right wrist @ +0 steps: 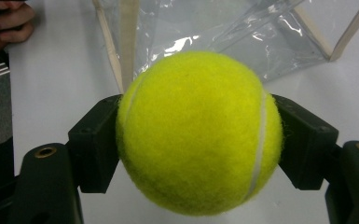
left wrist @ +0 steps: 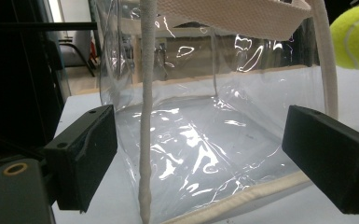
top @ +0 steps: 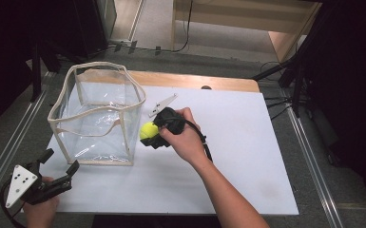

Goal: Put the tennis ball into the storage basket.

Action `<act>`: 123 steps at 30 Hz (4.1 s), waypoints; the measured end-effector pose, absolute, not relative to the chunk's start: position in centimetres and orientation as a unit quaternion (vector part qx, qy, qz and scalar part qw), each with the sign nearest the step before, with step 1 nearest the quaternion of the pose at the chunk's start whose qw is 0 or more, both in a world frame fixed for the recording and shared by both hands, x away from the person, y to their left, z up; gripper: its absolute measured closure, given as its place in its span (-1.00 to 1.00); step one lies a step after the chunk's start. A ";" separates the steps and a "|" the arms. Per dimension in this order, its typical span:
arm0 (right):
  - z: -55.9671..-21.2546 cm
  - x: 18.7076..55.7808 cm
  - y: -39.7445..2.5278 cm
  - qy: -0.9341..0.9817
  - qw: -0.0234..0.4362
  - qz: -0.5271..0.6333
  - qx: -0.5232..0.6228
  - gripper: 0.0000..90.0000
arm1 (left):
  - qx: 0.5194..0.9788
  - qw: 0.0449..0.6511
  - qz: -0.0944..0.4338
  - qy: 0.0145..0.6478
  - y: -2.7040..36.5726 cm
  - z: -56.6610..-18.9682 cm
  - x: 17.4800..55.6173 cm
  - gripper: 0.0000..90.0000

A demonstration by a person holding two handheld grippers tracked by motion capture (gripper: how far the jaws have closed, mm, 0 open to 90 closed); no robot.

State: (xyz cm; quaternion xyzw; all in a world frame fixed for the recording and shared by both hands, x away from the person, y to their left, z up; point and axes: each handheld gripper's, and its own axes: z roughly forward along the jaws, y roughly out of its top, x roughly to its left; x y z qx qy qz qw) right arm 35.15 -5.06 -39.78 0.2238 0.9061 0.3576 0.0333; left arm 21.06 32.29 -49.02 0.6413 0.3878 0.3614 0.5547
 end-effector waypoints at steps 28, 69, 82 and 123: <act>-35.9 36.0 -5.5 0.902 0.049 0.371 0.215 -0.47 | 0.641 0.555 0.361 0.388 32.3 -49.0 21.1 -0.77; -31.8 38.2 -4.7 0.896 0.067 0.386 0.208 -0.47 | 0.640 0.557 0.360 0.389 32.3 -49.0 21.1 -0.77; -31.0 39.5 -3.7 0.891 0.074 0.393 0.213 -0.47 | 0.641 0.557 0.359 0.388 32.3 -49.0 21.1 -0.77; -31.4 42.3 -0.1 0.887 0.079 0.384 0.242 -0.76 | 0.641 0.559 0.357 0.387 32.4 -49.0 21.1 -0.77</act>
